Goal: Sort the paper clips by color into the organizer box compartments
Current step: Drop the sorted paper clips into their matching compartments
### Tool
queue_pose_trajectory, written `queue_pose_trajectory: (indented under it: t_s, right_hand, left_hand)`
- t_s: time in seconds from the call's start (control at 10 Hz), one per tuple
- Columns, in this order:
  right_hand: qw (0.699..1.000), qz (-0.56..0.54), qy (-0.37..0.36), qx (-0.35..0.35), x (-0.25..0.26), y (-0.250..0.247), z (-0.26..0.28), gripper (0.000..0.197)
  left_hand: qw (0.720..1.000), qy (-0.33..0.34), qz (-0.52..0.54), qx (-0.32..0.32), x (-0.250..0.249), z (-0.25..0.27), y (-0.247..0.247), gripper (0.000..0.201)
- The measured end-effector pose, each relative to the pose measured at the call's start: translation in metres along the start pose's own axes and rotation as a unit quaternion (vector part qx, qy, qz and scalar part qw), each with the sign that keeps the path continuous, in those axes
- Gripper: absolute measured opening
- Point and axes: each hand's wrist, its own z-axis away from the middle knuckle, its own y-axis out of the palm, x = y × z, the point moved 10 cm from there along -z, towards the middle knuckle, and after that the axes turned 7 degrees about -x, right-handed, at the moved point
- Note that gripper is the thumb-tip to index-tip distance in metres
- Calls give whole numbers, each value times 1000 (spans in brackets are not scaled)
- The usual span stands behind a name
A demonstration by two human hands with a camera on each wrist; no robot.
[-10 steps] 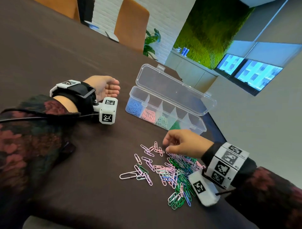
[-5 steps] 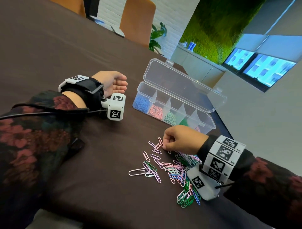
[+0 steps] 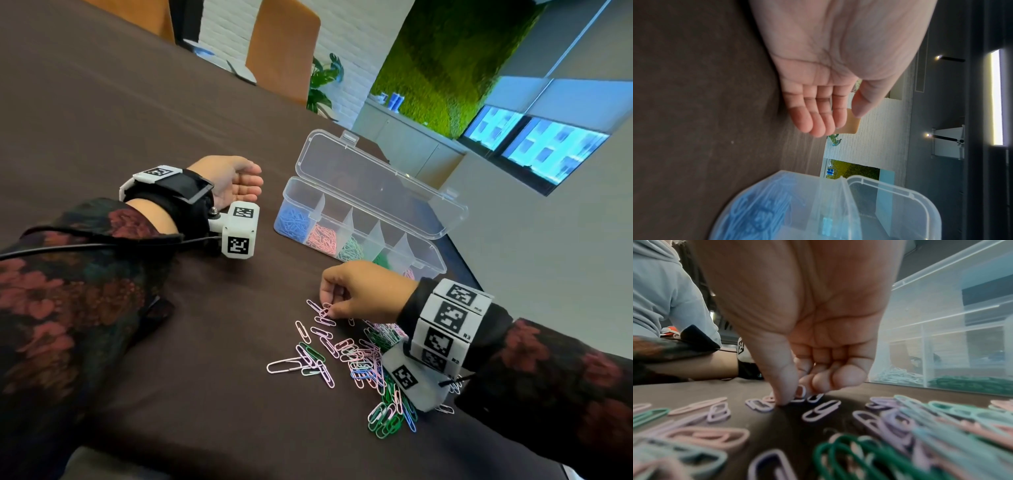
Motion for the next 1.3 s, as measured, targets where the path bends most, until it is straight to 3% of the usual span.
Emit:
queue_pose_trajectory:
  t_s: [0.2,0.3,0.4,0.5,0.7,0.8,0.9,1.0,1.1,1.2,1.3]
  right_hand:
    - [998,-54,29,-1,-15,-3,3,9]
    - [980,-179,80,-30,-36,-11,8,17]
    - [893,-419,135,-92,-53,-20,13,27]
    - [772,-597,155,-152,-64,-27,17,28]
    - [639,-732,217,-95,-63,-4,15,28]
    - [679,-683,262,-70,-61,7,12,22]
    - [823,-497,272,-35,-60,12,9,10]
    - [951,-227,206,24,-41,12,3,17]
    - [984,-75,160,17,-28,3,-3,23]
    - [987,-58,148,28,-24,5,-3,25]
    - [963,-187,192,-3,-37,4,5,22]
  left_hand:
    - [1000,-1,-2,-2,2,-1,0,17]
    - [1000,-2,1,-1,2,-1,-1,17]
    - [1000,-2,2,-1,2,-2,-2,17]
    - [1000,-2,-1,0,1,-2,-1,16]
    - [1000,-1,-3,-2,1,-2,-1,16]
    - [1000,-1,-4,-1,2,-2,-1,17]
    - [1000,0,-4,-2,2,-2,-1,17]
    - [1000,0,-4,0,2,-2,-1,17]
    - [1000,-1,-3,0,2,-2,-1,18]
    - [1000,-1,0,0,2,-1,0,18]
    - [1000,-2,1,3,1,1,2,17]
